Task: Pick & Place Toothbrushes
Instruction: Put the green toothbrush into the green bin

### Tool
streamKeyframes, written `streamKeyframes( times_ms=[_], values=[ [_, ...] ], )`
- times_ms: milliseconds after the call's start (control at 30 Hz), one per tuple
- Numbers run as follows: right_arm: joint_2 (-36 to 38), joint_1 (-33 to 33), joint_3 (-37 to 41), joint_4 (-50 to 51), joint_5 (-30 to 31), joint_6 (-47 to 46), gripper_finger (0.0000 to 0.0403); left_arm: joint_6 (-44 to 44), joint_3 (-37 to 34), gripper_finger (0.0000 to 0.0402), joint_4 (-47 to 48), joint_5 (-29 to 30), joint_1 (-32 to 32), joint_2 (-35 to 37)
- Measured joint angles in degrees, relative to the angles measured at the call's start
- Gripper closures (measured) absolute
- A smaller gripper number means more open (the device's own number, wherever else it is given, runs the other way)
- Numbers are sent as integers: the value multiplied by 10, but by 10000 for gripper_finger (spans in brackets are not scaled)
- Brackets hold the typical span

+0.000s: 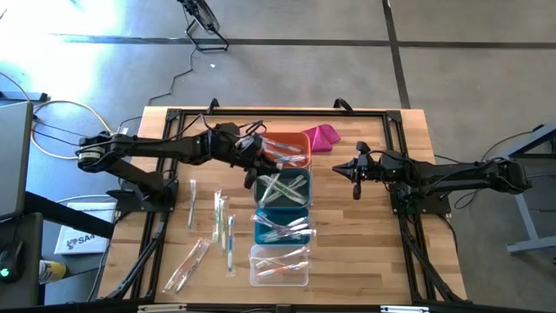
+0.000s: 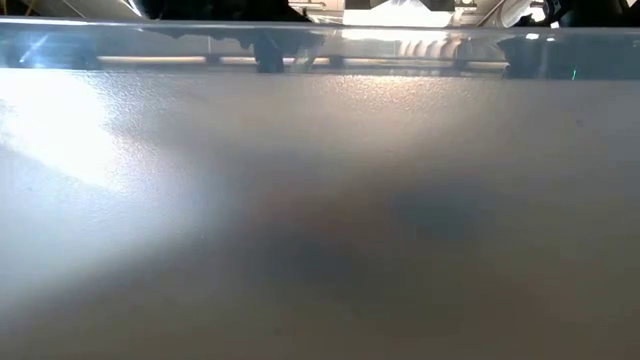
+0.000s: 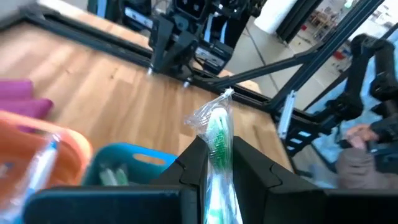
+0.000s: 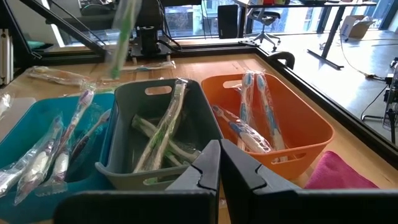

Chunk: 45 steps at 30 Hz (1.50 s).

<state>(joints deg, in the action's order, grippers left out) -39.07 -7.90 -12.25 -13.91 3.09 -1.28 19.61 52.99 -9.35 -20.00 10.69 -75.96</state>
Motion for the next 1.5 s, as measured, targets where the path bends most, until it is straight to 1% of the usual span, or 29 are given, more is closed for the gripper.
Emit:
streamKeyframes(
  times_ms=[233, 533, 667, 900, 1000, 1200, 1500],
  values=[
    [0, 0, 0, 0, 0, 0, 398, -58, 0, 350, 0, 14, 7, 0],
    [0, 0, 0, 0, 0, 0, 398, -97, 0, 350, 0, 17, 7, 0],
    [0, 0, 0, 0, 0, 0, 398, -104, 0, 350, 5, 33, 7, -3],
    [0, 0, 0, 0, 0, 0, 398, -119, 0, 350, 4, 38, 6, -47],
    [0, 0, 0, 0, 0, 0, 398, -129, 0, 350, 0, 51, 6, -62],
    [0, 0, 0, 0, 0, 15, 398, -129, 0, 350, 5, 51, 5, -76],
    [0, 0, 0, 0, 0, 14, 398, -134, 0, 350, 20, 46, 4, -76]
  ],
)
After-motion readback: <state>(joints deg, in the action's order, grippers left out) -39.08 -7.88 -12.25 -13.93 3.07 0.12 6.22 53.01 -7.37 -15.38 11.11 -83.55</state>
